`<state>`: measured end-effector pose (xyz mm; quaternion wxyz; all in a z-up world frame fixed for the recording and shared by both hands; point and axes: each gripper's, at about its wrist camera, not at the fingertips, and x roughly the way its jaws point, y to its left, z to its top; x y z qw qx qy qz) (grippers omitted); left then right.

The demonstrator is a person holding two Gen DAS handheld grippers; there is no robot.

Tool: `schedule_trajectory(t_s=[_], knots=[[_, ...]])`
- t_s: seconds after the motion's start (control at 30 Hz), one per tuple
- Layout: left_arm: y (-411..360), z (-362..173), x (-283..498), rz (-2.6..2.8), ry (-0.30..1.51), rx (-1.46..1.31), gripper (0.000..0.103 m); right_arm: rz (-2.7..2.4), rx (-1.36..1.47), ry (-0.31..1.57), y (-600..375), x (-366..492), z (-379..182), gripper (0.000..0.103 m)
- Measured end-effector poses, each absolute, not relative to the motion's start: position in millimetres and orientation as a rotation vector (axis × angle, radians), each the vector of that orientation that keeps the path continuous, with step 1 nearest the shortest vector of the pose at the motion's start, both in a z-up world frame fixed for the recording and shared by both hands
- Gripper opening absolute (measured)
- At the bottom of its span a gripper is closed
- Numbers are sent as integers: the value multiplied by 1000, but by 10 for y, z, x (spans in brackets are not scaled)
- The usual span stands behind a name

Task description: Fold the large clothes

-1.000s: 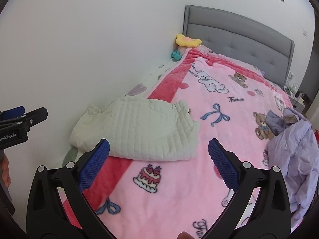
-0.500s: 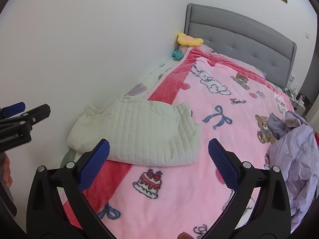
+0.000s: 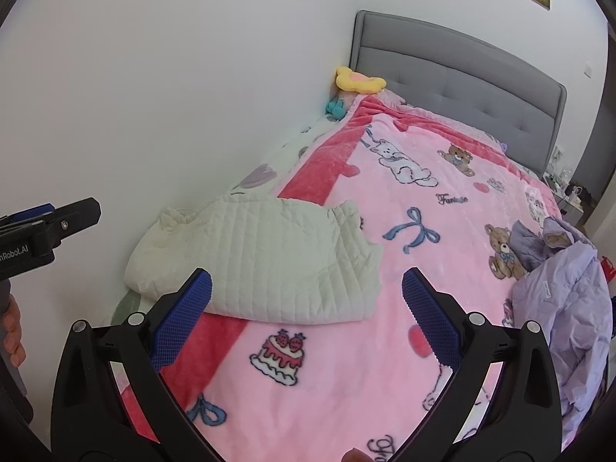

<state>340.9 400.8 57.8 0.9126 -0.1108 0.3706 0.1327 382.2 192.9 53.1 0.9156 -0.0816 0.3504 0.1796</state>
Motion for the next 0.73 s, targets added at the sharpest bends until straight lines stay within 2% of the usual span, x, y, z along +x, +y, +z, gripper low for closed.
schedule_trajectory(t_s=[0.73], knots=[[3933,656,3396,297,761,-163,98,379,-146,720,1885,3837,566,95]])
